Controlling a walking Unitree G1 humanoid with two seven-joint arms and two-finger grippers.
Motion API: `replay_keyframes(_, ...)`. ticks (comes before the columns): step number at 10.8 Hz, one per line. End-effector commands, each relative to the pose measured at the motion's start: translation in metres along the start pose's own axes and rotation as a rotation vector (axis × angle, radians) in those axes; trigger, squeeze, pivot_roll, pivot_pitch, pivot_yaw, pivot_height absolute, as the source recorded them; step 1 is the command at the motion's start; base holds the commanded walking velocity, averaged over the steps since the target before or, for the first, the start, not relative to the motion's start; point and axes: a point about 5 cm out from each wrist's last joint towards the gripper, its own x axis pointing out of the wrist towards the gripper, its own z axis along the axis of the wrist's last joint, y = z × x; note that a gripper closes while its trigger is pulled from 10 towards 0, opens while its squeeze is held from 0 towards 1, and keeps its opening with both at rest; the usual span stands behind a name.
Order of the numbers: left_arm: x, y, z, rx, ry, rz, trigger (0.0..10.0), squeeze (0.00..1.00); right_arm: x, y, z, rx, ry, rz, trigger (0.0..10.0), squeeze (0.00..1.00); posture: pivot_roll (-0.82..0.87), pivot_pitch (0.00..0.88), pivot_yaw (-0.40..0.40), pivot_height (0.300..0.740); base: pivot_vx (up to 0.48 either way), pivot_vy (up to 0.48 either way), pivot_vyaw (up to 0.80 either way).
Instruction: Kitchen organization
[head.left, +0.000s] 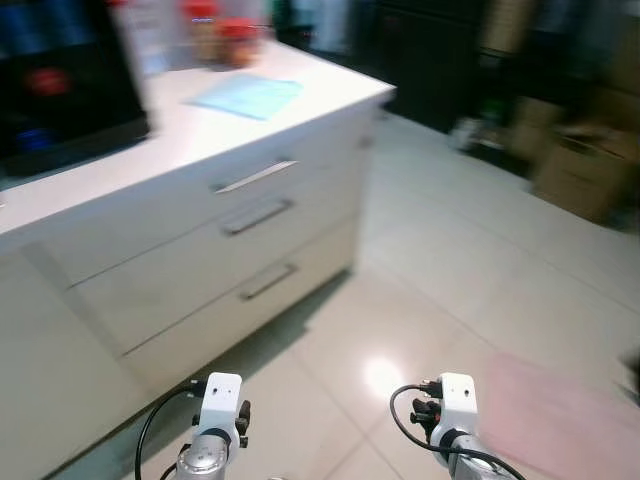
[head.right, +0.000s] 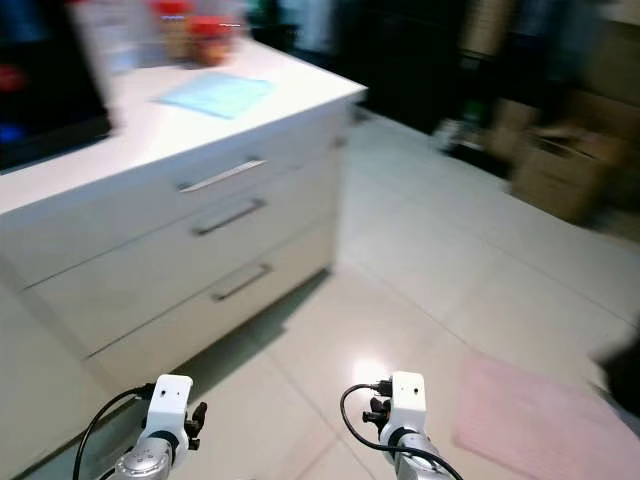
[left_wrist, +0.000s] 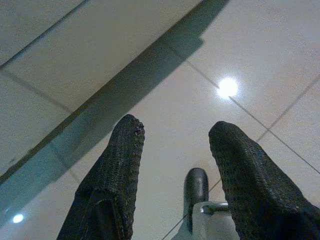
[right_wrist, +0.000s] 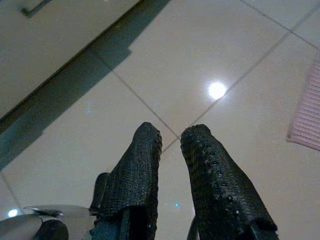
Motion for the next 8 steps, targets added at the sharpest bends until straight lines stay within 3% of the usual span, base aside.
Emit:
replay_keyframes(1, -0.0006, 0.0014, -0.0027, -0.008, 0.014, 0.013, 10.0, 0.00, -0.0008, -0.0005, -0.0018, 0.009, 0.001, 0.002, 10.0, 0.00, 0.13, 0.015, 0.012, 0.740, 0.000, 0.000, 0.80)
replay_keyframes(2, -0.0012, 0.0023, -0.0054, -0.014, 0.027, 0.016, 10.0, 0.00, -0.0008, -0.0005, -0.0020, 0.010, 0.002, 0.004, 10.0, 0.00, 0.14, 0.015, 0.010, 0.740, 0.000, 0.270, 0.80)
replay_keyframes(8, -0.0030, 0.0042, -0.0119, 0.022, 0.054, 0.029, 10.0, 0.00, -0.0010, 0.0007, -0.0031, 0.016, 0.004, 0.013, 10.0, 0.00, 0.13, 0.021, 0.012, 0.740, 0.000, 0.000, 0.80)
